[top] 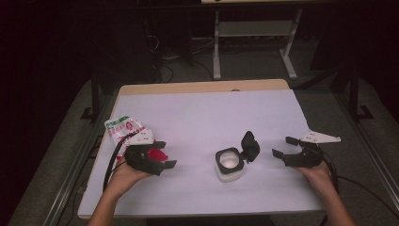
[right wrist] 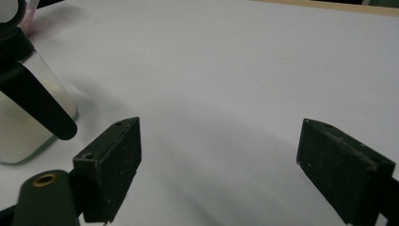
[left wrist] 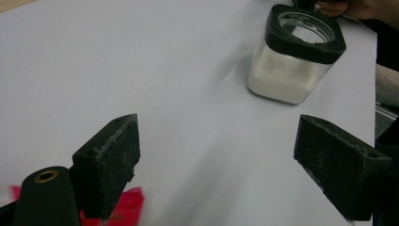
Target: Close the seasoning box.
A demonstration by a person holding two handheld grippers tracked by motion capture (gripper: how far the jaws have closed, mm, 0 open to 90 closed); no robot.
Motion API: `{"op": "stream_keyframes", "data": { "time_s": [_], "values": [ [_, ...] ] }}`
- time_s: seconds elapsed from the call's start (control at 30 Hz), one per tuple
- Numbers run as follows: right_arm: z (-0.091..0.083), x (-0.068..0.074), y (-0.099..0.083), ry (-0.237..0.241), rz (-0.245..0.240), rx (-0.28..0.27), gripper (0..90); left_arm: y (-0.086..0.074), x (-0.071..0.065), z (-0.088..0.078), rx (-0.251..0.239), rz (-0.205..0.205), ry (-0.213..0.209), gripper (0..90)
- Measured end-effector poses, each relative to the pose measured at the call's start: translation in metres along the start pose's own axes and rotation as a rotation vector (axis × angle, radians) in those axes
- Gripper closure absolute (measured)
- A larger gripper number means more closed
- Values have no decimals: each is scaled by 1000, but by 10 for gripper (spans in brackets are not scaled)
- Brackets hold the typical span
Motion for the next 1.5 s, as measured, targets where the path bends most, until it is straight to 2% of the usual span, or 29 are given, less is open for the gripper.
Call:
{"op": "stream_keyframes", "data": {
  "time_s": [0.17,0.27,0.37,0.47,0.63,0.73,0.77,0.97,1.03,1.23,1.5],
  "values": [
    [-1,1,1,4,-1,2,140,-6,-13,17,28,23,-8,147],
    [-1,4,2,16,-12,10,152,-9,-18,23,14,28,12,147],
    [-2,8,4,38,-12,16,203,-9,-19,26,-13,27,31,146],
    [-5,14,7,74,-18,19,345,-11,-18,30,-28,18,32,146],
    [-10,29,17,140,-39,12,684,-15,-19,33,-28,9,14,146],
    [-13,36,22,164,-48,9,867,-16,-19,34,-29,7,16,146],
    [-14,39,24,171,-53,7,897,-16,-19,33,-30,7,17,146],
    [-15,56,33,226,-81,4,899,-17,-18,33,-30,2,9,146],
    [-15,58,34,235,-92,3,898,-17,-18,33,-32,-10,2,144],
    [-18,68,44,283,-100,-27,898,-18,-16,32,-32,-11,5,142],
    [-16,75,59,304,-117,-15,898,-18,-15,32,-34,-24,-3,142]
  ]
}}
Point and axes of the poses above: each handheld gripper's, and its own axes: z roughly forward along the jaws, y roughly out of its top, x roughly to its left, the point moved 6 cm from there along z, roughly forward along the jaws, and after that the axes turned 2 degrees about -z, right-handed, at the moved point
